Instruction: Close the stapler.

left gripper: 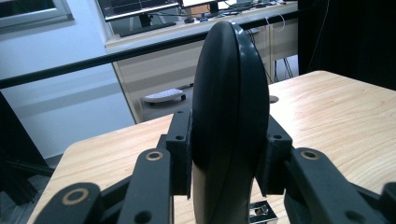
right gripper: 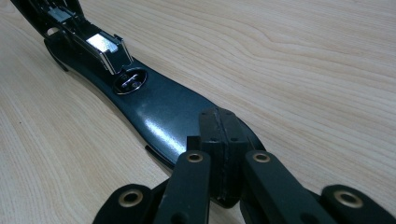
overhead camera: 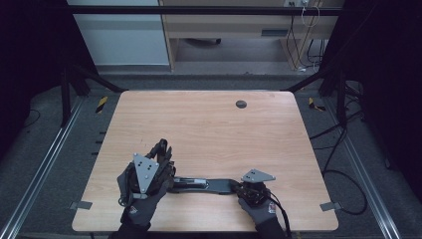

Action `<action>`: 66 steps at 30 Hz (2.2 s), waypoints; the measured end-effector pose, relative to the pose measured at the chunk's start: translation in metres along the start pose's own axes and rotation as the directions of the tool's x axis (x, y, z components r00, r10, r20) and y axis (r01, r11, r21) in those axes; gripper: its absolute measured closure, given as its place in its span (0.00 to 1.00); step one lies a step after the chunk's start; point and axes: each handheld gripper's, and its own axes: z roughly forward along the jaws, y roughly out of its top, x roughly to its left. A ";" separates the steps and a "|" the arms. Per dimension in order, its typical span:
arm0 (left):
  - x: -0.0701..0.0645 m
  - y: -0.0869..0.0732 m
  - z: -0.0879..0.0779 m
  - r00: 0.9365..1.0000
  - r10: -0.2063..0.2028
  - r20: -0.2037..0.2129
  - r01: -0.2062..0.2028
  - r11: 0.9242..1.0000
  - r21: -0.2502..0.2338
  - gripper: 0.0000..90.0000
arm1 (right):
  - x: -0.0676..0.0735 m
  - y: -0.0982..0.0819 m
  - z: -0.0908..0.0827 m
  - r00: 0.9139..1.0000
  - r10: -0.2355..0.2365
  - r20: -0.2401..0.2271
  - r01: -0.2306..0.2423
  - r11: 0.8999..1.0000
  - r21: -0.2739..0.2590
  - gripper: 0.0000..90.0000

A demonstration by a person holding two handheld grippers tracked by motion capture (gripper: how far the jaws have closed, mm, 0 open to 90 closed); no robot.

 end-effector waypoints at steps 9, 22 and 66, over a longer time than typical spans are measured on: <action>-0.012 0.002 0.003 0.999 0.050 -0.011 -0.050 0.999 -0.001 0.70 | 0.000 0.000 0.000 1.000 0.007 -0.003 -0.007 1.000 0.000 1.00; -0.044 0.002 0.011 0.982 0.188 -0.022 -0.188 0.982 0.002 0.70 | -0.004 -0.001 -0.003 1.000 0.015 0.000 -0.015 1.000 0.004 1.00; -0.140 -0.035 0.038 0.798 0.602 -0.032 -0.601 0.798 0.048 0.66 | -0.005 -0.004 -0.004 0.999 0.031 -0.015 -0.031 0.999 -0.014 1.00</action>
